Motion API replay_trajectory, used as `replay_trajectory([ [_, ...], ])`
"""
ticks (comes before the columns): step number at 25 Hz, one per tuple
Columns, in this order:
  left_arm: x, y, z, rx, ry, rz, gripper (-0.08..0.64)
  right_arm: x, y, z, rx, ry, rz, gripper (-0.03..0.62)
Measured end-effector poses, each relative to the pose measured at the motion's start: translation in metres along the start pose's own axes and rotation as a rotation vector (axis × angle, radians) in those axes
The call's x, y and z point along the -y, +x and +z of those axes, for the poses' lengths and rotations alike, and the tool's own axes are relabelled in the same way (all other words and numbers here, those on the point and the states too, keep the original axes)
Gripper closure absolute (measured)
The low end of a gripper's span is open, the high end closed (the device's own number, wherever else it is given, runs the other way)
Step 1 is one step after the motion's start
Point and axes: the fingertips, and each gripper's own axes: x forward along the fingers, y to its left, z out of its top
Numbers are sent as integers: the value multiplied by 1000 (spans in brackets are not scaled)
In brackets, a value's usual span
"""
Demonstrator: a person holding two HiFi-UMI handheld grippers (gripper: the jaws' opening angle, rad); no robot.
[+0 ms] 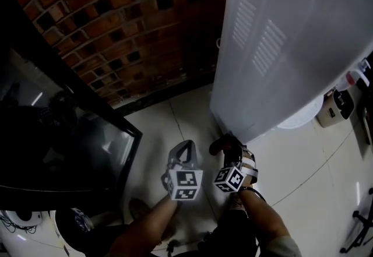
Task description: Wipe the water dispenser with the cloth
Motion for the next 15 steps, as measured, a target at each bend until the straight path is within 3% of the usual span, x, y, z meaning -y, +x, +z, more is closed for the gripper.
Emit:
replay_trajectory([
  [5, -1, 4, -13, -23, -9, -2, 560, -25, 18, -17, -45, -34, 39, 506],
  [9, -3, 3, 5, 10, -20, -2, 560, -22, 12, -13, -34, 39, 121, 506],
  [15, -6, -16, 87, 128, -9, 12, 560, 61, -55, 55, 173, 238, 121, 505],
])
